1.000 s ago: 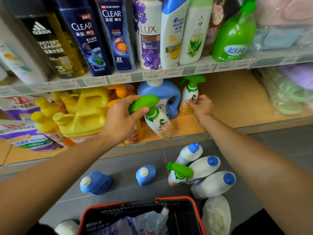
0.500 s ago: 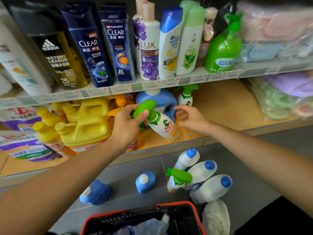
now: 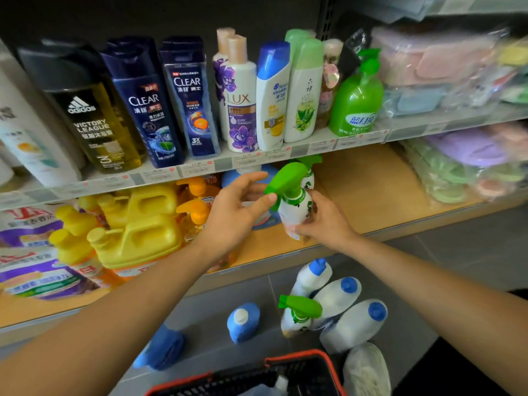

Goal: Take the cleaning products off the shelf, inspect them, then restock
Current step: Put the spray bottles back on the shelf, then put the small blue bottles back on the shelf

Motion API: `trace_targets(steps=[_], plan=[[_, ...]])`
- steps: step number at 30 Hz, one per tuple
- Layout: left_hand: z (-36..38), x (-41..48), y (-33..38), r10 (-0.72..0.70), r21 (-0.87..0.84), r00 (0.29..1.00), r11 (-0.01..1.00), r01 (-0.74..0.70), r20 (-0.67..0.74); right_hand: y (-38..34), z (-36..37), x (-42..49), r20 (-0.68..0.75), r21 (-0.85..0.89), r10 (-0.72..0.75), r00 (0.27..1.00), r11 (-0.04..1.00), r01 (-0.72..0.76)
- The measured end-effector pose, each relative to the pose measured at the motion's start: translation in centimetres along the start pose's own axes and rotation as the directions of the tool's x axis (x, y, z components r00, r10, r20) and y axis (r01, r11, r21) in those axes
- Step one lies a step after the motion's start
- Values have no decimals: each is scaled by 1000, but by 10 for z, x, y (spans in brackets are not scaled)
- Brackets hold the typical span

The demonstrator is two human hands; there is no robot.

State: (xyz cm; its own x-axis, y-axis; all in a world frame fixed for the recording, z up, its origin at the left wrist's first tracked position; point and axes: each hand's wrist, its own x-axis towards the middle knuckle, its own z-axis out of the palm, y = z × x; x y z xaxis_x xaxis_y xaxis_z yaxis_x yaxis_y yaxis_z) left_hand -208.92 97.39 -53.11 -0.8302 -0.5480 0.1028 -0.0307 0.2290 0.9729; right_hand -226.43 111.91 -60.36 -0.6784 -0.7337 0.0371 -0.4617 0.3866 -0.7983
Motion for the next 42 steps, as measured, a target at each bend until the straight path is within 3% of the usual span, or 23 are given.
trace_targets(steps=[2,6,8,11,13,15,17,20,24,29,35,38,40,42], plan=[[-4,5,-11,21,239,999,971,-30,40,17,0,9,-55,48,121,991,992,-118],[-7,-9,-57,-139,589,963,808,-25,232,50,5,27,-156,57,329,931,944,-324],[-6,-20,-81,-317,704,888,710,-10,333,59,10,34,-202,62,377,904,926,-372],[-8,-34,-114,-546,787,717,617,-6,433,66,19,45,-249,44,390,886,919,-392],[-11,-42,-131,-627,800,619,600,-4,473,66,26,50,-282,54,393,875,917,-394],[-12,-51,-145,-669,809,568,587,11,478,65,32,55,-304,69,393,868,918,-391],[-10,-60,-157,-679,839,585,544,-7,444,64,34,57,-292,73,381,877,924,-377],[-7,-70,-172,-614,886,680,448,-120,402,66,30,59,-240,24,367,899,928,-372],[-11,-71,-180,-539,883,731,431,-186,417,68,23,58,-194,81,410,891,912,-402],[-18,-72,-186,-506,896,786,423,-134,356,68,29,45,-323,148,366,873,930,-336],[-12,-80,-197,-525,860,735,486,-156,430,65,28,59,-295,156,394,871,919,-363],[-8,-85,-197,-537,858,722,489,-155,436,64,23,62,-177,259,446,877,881,-396],[-8,-84,-193,-541,859,719,488,-153,435,62,20,59,-92,326,528,844,817,-475],[-9,-81,-187,-539,859,724,490,-147,431,58,23,49,-55,242,554,830,814,-527]])
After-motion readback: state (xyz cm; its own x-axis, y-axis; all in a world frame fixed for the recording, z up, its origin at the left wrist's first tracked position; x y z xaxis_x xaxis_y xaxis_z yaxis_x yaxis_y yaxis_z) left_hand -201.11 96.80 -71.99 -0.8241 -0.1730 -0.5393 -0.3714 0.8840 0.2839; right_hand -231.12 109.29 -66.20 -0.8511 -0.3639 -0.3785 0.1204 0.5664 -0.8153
